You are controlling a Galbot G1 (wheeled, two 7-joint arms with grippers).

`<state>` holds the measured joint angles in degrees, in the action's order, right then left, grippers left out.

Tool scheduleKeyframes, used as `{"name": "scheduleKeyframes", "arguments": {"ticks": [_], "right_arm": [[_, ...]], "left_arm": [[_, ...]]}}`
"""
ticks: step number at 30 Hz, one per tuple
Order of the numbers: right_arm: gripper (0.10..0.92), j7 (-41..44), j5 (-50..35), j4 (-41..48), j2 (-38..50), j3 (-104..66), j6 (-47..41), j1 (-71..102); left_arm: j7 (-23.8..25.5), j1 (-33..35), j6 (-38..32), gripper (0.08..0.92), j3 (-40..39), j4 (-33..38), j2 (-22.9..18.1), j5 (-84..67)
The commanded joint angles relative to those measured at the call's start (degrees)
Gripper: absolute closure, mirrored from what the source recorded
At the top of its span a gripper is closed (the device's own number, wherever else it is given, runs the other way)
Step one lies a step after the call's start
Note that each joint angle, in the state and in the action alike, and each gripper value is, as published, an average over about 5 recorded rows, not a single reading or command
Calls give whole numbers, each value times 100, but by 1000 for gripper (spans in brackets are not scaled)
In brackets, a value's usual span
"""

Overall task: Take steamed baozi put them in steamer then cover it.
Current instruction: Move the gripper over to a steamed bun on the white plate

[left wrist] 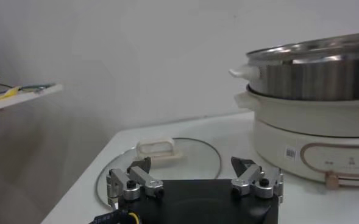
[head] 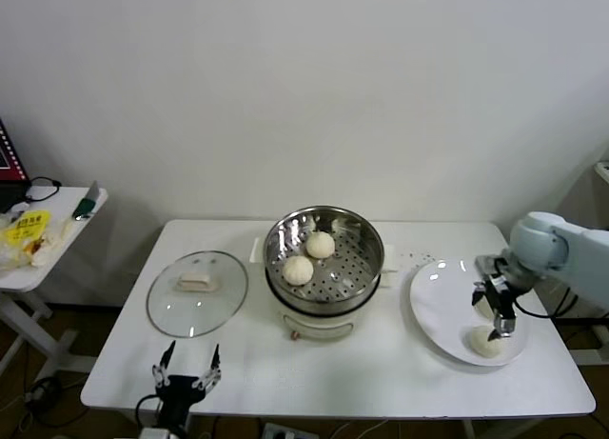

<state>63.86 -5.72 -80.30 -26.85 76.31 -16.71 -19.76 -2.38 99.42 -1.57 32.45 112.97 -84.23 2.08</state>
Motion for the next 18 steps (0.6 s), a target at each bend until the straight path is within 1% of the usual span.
{"name": "scheduleKeyframes", "arguments": {"ticks": [1,12,18], "right_arm": [[203,38,805,577,116,-1072,100,1459],[203,-17,705,892,-427,-1137,88,1418],[203,32,637,953,-555,-962,94,1290]], "left_arm": [[-2,20,-3,177,7,-31,-42,18],[-11,128,-70,177,62,-122,-33,-12],[-21,185,-101,177,77,-115,-38,-15]]}}
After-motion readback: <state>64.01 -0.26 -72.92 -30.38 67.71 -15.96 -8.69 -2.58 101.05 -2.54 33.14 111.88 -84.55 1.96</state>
